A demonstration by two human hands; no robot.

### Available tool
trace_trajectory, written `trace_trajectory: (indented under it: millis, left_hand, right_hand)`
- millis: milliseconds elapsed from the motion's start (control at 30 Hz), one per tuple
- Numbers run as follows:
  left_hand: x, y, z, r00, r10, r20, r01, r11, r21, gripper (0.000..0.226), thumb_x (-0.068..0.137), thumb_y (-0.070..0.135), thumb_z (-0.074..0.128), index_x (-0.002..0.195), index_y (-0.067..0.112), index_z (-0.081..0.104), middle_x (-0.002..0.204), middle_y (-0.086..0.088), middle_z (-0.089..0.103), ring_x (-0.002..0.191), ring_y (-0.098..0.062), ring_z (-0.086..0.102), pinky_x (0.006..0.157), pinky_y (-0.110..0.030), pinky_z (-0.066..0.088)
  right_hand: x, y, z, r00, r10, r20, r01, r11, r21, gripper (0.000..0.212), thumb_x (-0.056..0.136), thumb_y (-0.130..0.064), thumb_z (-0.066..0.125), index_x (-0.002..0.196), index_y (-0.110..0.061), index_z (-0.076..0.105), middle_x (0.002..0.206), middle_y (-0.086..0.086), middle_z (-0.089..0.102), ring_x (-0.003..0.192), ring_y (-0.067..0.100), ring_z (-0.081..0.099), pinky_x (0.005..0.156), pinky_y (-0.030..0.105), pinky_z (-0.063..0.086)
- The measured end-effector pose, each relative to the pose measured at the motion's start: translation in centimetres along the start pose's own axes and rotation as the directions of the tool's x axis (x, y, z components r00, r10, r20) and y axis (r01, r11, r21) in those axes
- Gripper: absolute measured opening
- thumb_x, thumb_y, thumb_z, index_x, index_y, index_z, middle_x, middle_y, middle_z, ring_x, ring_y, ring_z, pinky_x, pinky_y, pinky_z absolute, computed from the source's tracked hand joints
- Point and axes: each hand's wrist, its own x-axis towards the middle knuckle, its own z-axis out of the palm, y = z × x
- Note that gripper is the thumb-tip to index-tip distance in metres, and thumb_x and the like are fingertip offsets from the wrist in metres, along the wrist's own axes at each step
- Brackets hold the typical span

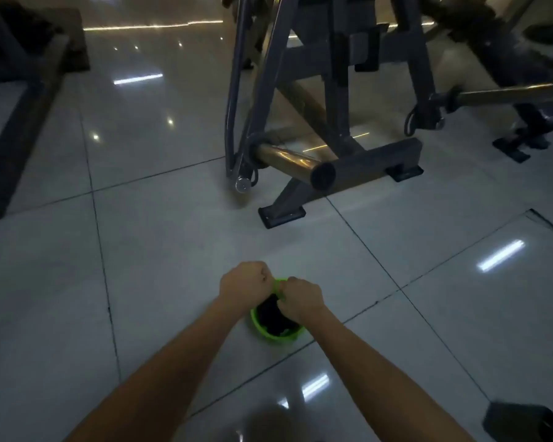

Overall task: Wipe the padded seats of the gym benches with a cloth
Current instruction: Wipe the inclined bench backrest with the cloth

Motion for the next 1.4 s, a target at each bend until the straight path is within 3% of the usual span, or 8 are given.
trace_trajectory:
  millis: [167,333,733,833,933,1033,1200,1400]
  left_hand:
    - [1.4,-2.1,1.8,0.99,-0.036,-0.138,0.021,0.994,-0.112,0.02,0.094,0.029,0.048,0.088,0.02,0.064,0.097,0.004,0.064,0.092,-0.021,0.061,0.077,-0.029,0.046]
    - [1.8,-4.3,2.7,0.994,-0.028,-0.107,0.004,0.975,-0.222,0.011,0.09,0.031,0.054,0.089,0.031,0.066,0.106,0.008,0.065,0.097,-0.016,0.063,0.089,-0.034,0.05]
    - [1.7,-4.9,2.6,0.983,-0.024,-0.181,-0.022,0.969,-0.245,0.011,0.092,0.031,0.055,0.088,0.031,0.065,0.1,0.009,0.065,0.093,-0.013,0.061,0.08,-0.027,0.046]
    - [2.0,-4.5,2.1,0.98,-0.042,-0.194,-0.01,0.965,-0.261,0.013,0.093,0.032,0.055,0.092,0.028,0.067,0.1,0.006,0.066,0.095,-0.015,0.062,0.08,-0.027,0.046]
    - [2.2,-4.2,2.0,0.982,-0.047,-0.185,-0.005,0.963,-0.271,0.015,0.094,0.031,0.053,0.093,0.026,0.067,0.103,0.005,0.067,0.097,-0.016,0.061,0.081,-0.028,0.046]
    - [2.0,-3.7,1.7,0.981,-0.043,-0.19,-0.019,0.95,-0.311,0.019,0.096,0.022,0.049,0.102,0.023,0.067,0.109,0.002,0.066,0.102,-0.019,0.061,0.084,-0.028,0.045]
    - [1.8,-3.0,1.0,0.993,0.038,-0.11,-0.079,0.913,-0.4,0.042,0.093,-0.001,0.042,0.13,0.012,0.058,0.138,-0.01,0.052,0.13,-0.024,0.046,0.102,-0.03,0.035]
    - [0.5,0.1,-2.3,0.97,0.181,-0.161,-0.242,0.772,-0.588,0.032,0.088,0.01,0.054,0.111,0.029,0.066,0.116,0.012,0.065,0.121,-0.013,0.055,0.102,-0.032,0.043]
  right_hand:
    - [2.3,-0.8,4.6,0.999,-0.002,-0.048,-0.001,0.999,-0.05,0.031,0.101,-0.031,0.043,0.121,-0.015,0.061,0.122,0.008,0.062,0.108,0.029,0.06,0.084,0.038,0.048]
    - [3.4,-2.2,9.3,0.999,-0.014,-0.04,0.009,0.992,-0.129,0.027,0.103,-0.022,0.042,0.125,-0.011,0.055,0.125,0.012,0.055,0.104,0.03,0.058,0.06,0.035,0.034]
    - [4.3,-2.8,8.9,0.998,-0.032,-0.053,0.02,0.976,-0.215,0.021,0.099,-0.004,0.045,0.111,-0.007,0.061,0.122,0.014,0.055,0.11,0.031,0.055,0.069,0.037,0.035]
    - [3.7,-2.4,7.9,0.985,-0.066,-0.162,0.036,0.983,-0.178,0.016,0.093,-0.006,0.057,0.108,-0.009,0.06,0.114,0.012,0.059,0.095,0.028,0.061,0.054,0.032,0.031]
    - [2.8,-1.9,6.3,0.948,-0.095,-0.303,0.054,0.989,-0.138,0.029,0.064,-0.013,0.083,0.086,-0.016,0.064,0.087,0.005,0.061,0.062,0.02,0.06,0.04,0.026,0.018]
    - [2.1,-0.9,4.8,0.847,-0.109,-0.52,0.072,0.993,-0.09,0.037,0.048,-0.012,0.086,0.076,-0.019,0.062,0.074,0.0,0.056,0.056,0.018,0.054,0.039,0.023,0.028]
    - [-0.4,0.2,-0.3,0.651,-0.038,-0.758,0.18,0.978,0.106,0.005,0.084,-0.016,0.068,0.088,-0.019,0.066,0.081,-0.002,0.059,0.071,0.02,0.057,0.055,0.032,0.044]
    - [-3.8,-0.1,-9.4,0.453,-0.061,-0.89,0.32,0.942,0.098,0.012,0.095,-0.021,0.051,0.096,-0.015,0.061,0.087,0.0,0.059,0.078,0.018,0.052,0.069,0.03,0.043]
